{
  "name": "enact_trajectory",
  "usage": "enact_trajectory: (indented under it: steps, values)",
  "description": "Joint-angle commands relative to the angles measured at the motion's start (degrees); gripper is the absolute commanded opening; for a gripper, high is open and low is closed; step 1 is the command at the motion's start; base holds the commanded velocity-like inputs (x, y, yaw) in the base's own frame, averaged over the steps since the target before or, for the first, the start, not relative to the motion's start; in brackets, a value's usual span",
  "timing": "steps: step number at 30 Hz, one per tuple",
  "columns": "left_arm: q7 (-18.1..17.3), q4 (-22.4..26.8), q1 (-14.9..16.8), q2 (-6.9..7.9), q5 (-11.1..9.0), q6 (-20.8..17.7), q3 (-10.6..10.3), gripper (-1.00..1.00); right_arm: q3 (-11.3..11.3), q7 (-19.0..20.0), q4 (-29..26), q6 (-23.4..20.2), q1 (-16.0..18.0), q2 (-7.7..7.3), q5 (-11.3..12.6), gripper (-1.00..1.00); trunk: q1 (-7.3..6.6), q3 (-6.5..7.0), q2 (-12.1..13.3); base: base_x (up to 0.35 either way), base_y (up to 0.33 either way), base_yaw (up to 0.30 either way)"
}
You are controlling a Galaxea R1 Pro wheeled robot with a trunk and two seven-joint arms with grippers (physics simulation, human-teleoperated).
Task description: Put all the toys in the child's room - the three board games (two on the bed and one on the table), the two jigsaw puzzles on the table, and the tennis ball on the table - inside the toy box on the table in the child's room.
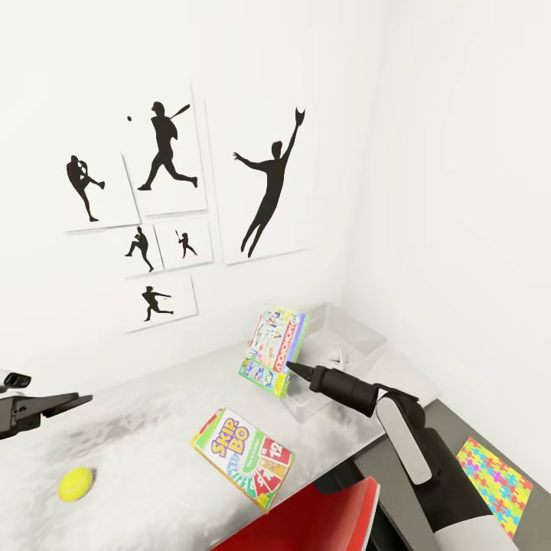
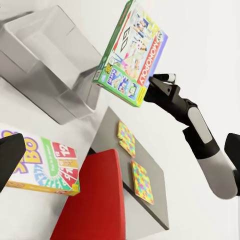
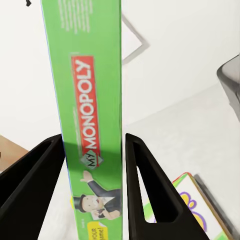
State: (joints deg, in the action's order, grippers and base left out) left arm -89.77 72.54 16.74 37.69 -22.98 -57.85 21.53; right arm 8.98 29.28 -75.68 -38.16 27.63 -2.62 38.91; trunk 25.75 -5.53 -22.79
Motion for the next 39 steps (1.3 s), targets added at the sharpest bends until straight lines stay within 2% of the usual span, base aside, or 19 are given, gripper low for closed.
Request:
enact_trajectory:
  steps: [1,4,8,12,14,17,19,23,30,39]
  values:
    - [-0.2,0.0,0.0,0.04,0.0,-0.7,0.0,1.0,0.0,0.1,0.0,-0.3,0.1,-0.05,0.4,-1.0,0.04,-0.13,-0.1,0.0,0.0,0.0]
    - [-0.2,0.0,0.0,0.09,0.0,-1.1,0.0,1.0,-1.2,0.8,1.5,-0.5,0.1,0.04,0.7,-1.0,0.04,-0.13,-0.1,0.0,0.0,0.0]
    - [-0.2,0.0,0.0,0.03,0.0,-1.2,0.0,1.0,-5.6,1.9,6.8,-2.6,1.3,-0.01,2.2,-1.0,0.04,-0.13,-0.1,0.0,0.0,0.0]
    - [-0.2,0.0,0.0,0.02,0.1,-1.2,-0.1,1.0,-8.7,2.3,12.8,-8.7,7.6,0.16,2.8,-1.0,0.04,-0.13,-0.1,0.0,0.0,0.0]
    - [-0.2,0.0,0.0,0.02,0.1,-1.2,-0.1,1.0,-10.3,2.1,19.4,-10.8,13.2,0.22,2.9,-1.0,0.04,-0.13,-0.1,0.0,0.0,0.0]
    - [-0.2,0.0,0.1,0.02,0.1,-1.2,-0.1,1.0,-11.0,2.0,27.3,-11.5,19.2,0.32,2.9,-1.0,0.04,-0.13,-0.1,0.0,0.0,0.0]
    - [-0.2,0.0,0.1,0.02,0.1,-1.2,-0.1,1.0,-11.3,1.7,35.2,-11.8,24.5,0.58,2.6,-1.0,0.04,-0.13,-0.1,0.0,0.0,0.0]
    - [-0.2,0.0,0.1,0.02,0.1,-1.2,-0.1,1.0,-11.5,0.1,43.4,-9.2,29.8,0.61,2.5,-1.0,0.04,-0.13,-0.1,0.0,0.0,0.0]
    - [-0.2,0.0,0.1,0.02,0.2,-1.2,-0.4,1.0,-11.5,-6.6,45.7,-7.4,31.3,0.78,2.7,-1.0,0.04,-0.13,-0.1,0.0,0.0,0.0]
    - [-0.2,0.0,0.1,0.02,0.3,-1.2,-0.5,1.0,-11.6,-7.7,45.9,-7.4,31.4,0.37,2.9,-1.0,0.04,-0.13,-0.1,0.0,0.0,0.0]
